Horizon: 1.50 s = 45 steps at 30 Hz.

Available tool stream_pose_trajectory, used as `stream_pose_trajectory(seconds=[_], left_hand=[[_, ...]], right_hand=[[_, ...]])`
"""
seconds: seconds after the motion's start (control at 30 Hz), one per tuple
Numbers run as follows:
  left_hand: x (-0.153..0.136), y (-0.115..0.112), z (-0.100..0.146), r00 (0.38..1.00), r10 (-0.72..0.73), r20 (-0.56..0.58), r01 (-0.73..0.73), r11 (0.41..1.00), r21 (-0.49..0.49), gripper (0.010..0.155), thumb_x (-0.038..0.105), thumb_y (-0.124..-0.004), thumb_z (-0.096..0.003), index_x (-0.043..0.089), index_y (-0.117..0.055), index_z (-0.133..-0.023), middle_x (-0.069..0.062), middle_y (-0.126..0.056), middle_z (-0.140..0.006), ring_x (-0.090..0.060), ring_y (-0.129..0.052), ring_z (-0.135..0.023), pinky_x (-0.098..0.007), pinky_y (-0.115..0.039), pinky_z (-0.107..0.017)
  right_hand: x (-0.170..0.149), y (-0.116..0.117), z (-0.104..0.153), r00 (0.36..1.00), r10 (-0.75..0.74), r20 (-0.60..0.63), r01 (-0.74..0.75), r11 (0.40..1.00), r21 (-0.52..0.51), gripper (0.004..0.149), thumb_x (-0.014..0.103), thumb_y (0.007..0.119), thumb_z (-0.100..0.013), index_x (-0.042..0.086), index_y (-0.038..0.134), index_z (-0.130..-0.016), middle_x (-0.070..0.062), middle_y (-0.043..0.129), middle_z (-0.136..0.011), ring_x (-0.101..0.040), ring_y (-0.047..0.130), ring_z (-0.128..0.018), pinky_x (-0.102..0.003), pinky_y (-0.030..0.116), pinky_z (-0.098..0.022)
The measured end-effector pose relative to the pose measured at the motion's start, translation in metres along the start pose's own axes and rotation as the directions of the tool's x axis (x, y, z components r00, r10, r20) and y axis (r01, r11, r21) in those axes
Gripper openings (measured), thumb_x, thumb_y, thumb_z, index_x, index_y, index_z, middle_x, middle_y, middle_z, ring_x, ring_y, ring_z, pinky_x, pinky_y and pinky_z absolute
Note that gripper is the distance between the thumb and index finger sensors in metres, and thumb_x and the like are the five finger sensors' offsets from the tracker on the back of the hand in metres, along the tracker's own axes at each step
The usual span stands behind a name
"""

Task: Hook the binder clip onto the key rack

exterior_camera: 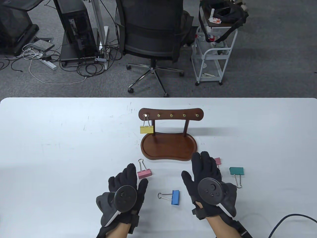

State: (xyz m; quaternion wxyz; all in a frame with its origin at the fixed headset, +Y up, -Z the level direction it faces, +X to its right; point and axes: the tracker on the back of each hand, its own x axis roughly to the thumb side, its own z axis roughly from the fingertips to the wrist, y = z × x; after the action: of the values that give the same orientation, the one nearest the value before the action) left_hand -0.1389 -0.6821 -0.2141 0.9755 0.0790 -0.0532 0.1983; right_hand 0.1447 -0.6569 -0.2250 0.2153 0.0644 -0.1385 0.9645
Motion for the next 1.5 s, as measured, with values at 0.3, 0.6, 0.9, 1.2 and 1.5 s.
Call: stream_pose_trajectory(seconds=[0.3,0.6,0.9,1.2,1.5], left_hand=[[0.001,0.000,0.003,1.000,-0.022,-0.008,0.022,1.000,0.009,0.078,0.046,-0.077,-0.0585,-0.007,-0.059,-0.113,-0.034,-0.076,-0.106,-0.065,-0.078,-0.090,-0.079,-0.053,-0.067],[0.006,-0.004,0.005,0.996,-0.080,-0.024,0.080,0.997,0.009,0.076,0.046,-0.077,-0.0587,-0.007,-0.063,-0.112,-0.034,-0.079,-0.102,-0.063,-0.082,-0.085,-0.079,-0.053,-0.066],[0.015,-0.021,-0.010,0.970,-0.236,-0.065,0.231,0.970,-0.075,0.078,0.049,-0.076,-0.0588,-0.007,-0.063,-0.112,-0.036,-0.079,-0.103,-0.065,-0.081,-0.085,-0.080,-0.052,-0.066],[0.024,-0.040,-0.045,0.921,-0.376,-0.102,0.353,0.916,-0.191,0.079,0.051,-0.076,-0.0585,-0.006,-0.064,-0.112,-0.036,-0.081,-0.101,-0.064,-0.083,-0.084,-0.079,-0.053,-0.066],[0.032,-0.060,-0.078,0.854,-0.485,-0.189,0.409,0.850,-0.333,0.081,0.053,-0.075,-0.0582,-0.006,-0.066,-0.111,-0.036,-0.083,-0.099,-0.064,-0.085,-0.083,-0.079,-0.054,-0.066]], right_hand=[[-0.025,0.002,0.020,0.995,-0.031,-0.100,0.029,0.999,-0.017,0.078,0.046,0.080,-0.057,0.002,0.053,-0.115,-0.038,0.055,-0.114,-0.067,0.060,-0.094,-0.073,0.055,-0.062],[-0.019,0.004,0.025,0.999,0.031,-0.038,-0.033,0.999,-0.034,0.078,0.046,0.080,-0.057,0.002,0.054,-0.115,-0.038,0.055,-0.114,-0.066,0.060,-0.094,-0.073,0.055,-0.062],[-0.024,0.007,0.021,0.998,0.056,-0.008,-0.057,0.998,-0.030,0.077,0.047,0.079,-0.057,0.002,0.053,-0.115,-0.038,0.055,-0.114,-0.066,0.059,-0.094,-0.073,0.054,-0.063],[-0.031,0.011,0.018,0.999,0.022,-0.032,-0.022,1.000,0.008,0.077,0.047,0.079,-0.057,0.002,0.054,-0.115,-0.038,0.055,-0.114,-0.067,0.059,-0.094,-0.073,0.054,-0.062],[-0.034,0.013,0.017,0.998,-0.026,-0.048,0.028,0.999,0.022,0.077,0.047,0.079,-0.057,0.001,0.054,-0.115,-0.039,0.055,-0.113,-0.067,0.059,-0.094,-0.073,0.054,-0.062]])
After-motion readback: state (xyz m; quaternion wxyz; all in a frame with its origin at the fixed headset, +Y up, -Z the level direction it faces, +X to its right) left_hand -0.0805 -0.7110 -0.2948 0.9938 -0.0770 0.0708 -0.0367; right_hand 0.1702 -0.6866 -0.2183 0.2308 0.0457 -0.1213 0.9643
